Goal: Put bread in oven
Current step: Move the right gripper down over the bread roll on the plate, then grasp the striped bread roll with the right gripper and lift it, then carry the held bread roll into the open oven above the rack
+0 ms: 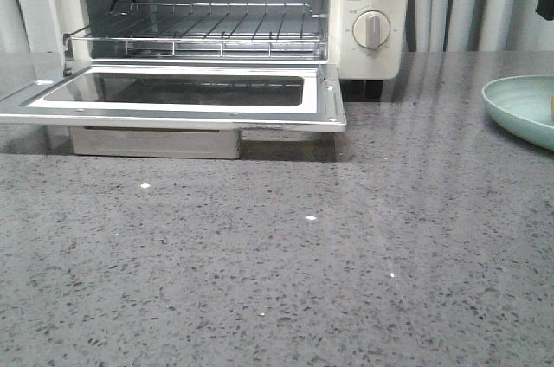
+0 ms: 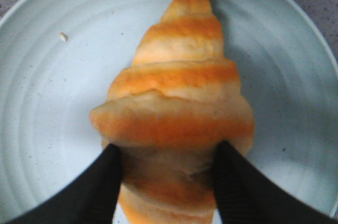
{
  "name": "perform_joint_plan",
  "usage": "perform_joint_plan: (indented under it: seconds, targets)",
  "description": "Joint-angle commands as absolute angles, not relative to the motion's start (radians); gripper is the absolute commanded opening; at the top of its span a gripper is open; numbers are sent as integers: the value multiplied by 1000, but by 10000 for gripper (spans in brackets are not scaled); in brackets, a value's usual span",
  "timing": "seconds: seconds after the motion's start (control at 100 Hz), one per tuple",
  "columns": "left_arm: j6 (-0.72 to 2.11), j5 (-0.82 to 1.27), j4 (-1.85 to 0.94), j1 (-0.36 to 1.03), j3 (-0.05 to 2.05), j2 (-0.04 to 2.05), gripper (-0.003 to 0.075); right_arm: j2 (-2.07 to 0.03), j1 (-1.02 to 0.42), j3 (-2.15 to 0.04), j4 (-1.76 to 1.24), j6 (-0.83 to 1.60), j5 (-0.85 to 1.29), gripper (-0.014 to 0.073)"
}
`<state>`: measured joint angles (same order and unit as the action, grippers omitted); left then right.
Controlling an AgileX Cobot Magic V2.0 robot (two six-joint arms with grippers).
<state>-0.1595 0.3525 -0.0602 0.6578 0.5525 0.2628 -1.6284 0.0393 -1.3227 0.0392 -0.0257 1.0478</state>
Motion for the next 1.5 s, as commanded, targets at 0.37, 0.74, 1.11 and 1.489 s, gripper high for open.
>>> perform_joint_plan:
  seconds: [0.37, 0.74, 1.11, 1.489]
  targets:
    - [-160, 445, 80, 579, 720, 272, -22, -1586, 12, -1410, 57, -22, 1087, -66]
    - [-158, 515, 100, 315, 798, 254, -22, -1474, -235, -1573, 57, -14, 1287, -66]
    - [-158, 516, 97, 300, 798, 218, -22, -1412, -576, -1585, 82, -14, 1278, -66]
    - [-158, 539, 97, 300, 798, 218, -22, -1538, -729, -1739, 143, 7, 1268, -66]
